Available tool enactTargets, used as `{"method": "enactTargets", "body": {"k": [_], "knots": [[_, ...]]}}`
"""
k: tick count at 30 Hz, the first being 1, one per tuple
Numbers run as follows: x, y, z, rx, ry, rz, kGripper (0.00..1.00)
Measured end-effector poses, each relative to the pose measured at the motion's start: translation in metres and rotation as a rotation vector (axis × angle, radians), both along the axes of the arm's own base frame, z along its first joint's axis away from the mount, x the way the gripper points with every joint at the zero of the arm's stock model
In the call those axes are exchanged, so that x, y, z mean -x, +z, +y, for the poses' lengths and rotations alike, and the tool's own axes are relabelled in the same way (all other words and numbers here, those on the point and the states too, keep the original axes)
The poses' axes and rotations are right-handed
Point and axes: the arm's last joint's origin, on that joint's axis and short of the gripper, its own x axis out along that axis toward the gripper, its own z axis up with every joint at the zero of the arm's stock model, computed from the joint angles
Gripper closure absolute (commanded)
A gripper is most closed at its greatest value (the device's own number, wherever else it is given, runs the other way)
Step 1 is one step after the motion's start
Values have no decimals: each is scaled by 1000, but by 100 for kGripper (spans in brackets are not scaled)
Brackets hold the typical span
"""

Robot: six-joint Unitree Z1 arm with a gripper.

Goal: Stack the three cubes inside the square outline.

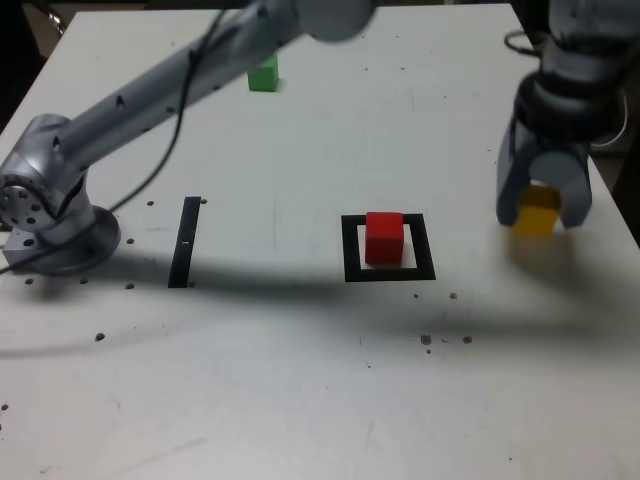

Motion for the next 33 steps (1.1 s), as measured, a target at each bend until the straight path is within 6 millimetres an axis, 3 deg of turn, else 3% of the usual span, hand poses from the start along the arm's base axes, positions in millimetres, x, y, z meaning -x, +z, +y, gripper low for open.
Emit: {"method": "enactTargets", "body": {"k": [8, 12, 17, 23, 28, 33], "knots": [[37, 58, 2, 17, -24, -44, 92], [56, 78, 3, 23, -24, -52, 92], [76, 72, 3, 22, -26, 37, 90], [108, 87, -7, 19, -35, 56, 90], [117, 69, -9, 19, -15, 121, 90], [136, 68, -7, 16, 6, 116, 90]]}}
